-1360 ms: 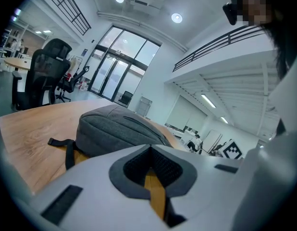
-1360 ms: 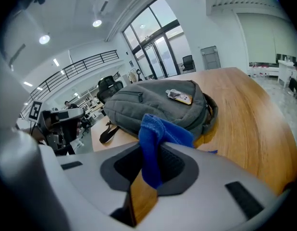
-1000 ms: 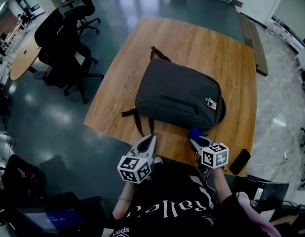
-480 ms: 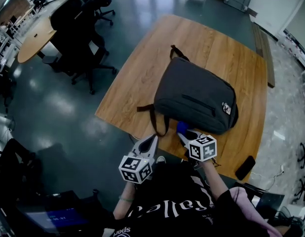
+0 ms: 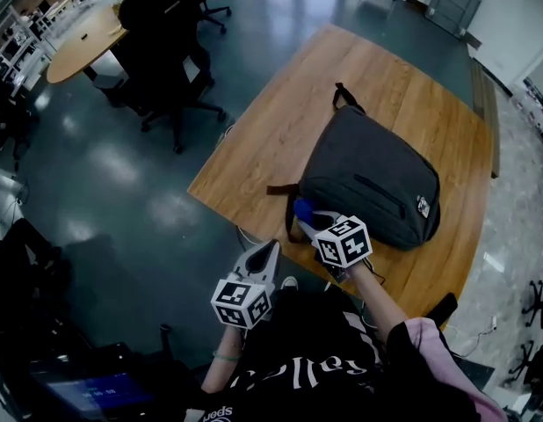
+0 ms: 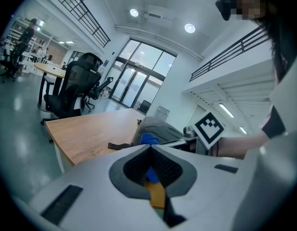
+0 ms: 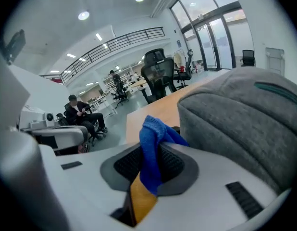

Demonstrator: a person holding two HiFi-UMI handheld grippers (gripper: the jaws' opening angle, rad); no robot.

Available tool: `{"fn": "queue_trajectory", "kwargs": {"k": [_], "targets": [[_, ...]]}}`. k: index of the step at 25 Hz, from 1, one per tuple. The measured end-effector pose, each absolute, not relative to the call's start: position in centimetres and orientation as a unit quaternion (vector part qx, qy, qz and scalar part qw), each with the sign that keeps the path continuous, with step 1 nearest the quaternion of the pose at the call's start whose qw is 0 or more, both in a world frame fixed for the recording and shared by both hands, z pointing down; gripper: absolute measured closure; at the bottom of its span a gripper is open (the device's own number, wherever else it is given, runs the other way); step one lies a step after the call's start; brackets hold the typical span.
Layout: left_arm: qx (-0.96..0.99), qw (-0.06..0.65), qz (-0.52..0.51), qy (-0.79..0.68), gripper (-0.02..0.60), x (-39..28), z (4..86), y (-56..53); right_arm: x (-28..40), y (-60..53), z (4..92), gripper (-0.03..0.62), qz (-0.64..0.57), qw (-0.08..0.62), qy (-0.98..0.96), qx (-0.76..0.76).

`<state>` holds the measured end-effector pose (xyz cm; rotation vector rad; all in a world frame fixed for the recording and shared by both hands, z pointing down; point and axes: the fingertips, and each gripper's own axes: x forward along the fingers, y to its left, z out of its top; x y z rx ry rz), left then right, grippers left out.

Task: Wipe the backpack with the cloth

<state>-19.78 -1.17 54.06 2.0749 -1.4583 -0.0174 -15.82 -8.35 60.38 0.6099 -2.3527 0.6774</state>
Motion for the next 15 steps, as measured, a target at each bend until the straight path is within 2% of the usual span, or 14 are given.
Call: {"fn": "queue_trajectory", "kwargs": {"k": [6, 15], "targets": [[0.770, 0.296, -0.016, -0.565, 0.583, -21.5, 53.7, -1.5, -18.9, -9.3, 59.1, 0.528, 0.227, 0.344, -0.894, 0.177], [0.759, 0.297, -0.024, -0.579, 0.583, -22.4, 54.2, -1.9, -21.1, -12.2, 58.9, 0.528, 0.152, 0.470, -0.866, 0.082]]}}
